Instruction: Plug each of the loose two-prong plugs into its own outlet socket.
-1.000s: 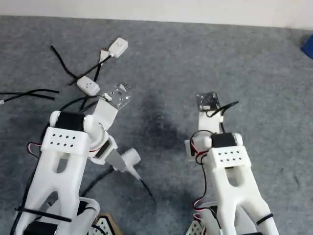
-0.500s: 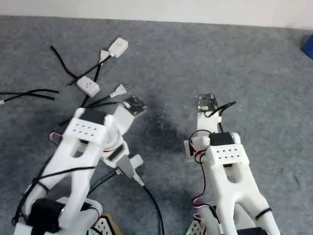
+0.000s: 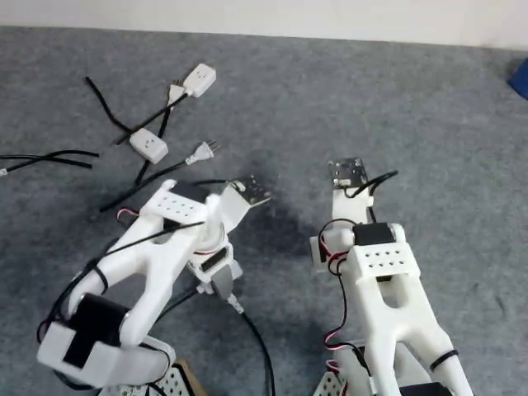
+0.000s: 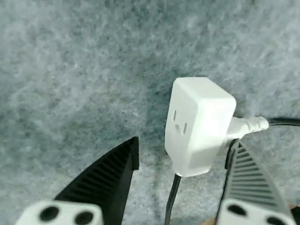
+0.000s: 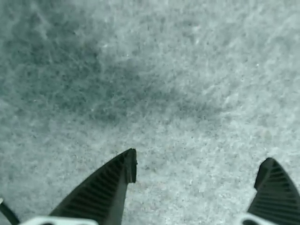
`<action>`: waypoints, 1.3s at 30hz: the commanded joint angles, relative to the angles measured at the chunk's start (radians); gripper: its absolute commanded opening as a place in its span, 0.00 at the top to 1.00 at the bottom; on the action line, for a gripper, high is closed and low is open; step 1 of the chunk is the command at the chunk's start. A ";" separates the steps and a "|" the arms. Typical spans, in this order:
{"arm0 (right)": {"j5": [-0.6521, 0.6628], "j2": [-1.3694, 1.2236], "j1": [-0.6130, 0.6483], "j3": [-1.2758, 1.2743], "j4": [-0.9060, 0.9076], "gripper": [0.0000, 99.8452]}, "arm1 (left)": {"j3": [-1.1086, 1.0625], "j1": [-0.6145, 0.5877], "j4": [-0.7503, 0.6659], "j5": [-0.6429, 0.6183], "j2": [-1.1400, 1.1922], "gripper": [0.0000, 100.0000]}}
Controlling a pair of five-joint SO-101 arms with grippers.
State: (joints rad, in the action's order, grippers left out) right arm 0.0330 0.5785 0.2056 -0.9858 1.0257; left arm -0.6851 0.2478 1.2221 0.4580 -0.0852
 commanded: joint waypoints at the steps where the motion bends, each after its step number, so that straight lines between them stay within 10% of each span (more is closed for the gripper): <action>1: 0.011 -0.001 -0.010 0.005 -0.022 0.62 | 0.091 0.005 -0.023 -0.003 0.058 0.78; 7: 0.011 -0.001 -0.007 0.005 -0.022 0.62 | 0.186 -0.039 0.077 0.130 0.090 0.95; 24: 0.011 -0.001 -0.007 0.005 -0.024 0.62 | 0.582 -0.355 0.324 0.239 0.094 0.93; 30: 0.011 -0.001 -0.007 0.005 -0.024 0.62 | 0.624 -0.194 0.404 0.155 0.094 0.68; 39: 0.011 -0.001 -0.007 0.005 -0.024 0.62 | 0.559 0.096 0.305 0.058 0.099 0.69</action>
State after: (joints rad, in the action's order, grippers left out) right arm 0.0330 0.5785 0.2056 -0.9858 1.0180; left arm -0.0959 0.2723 1.6072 0.5409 0.0176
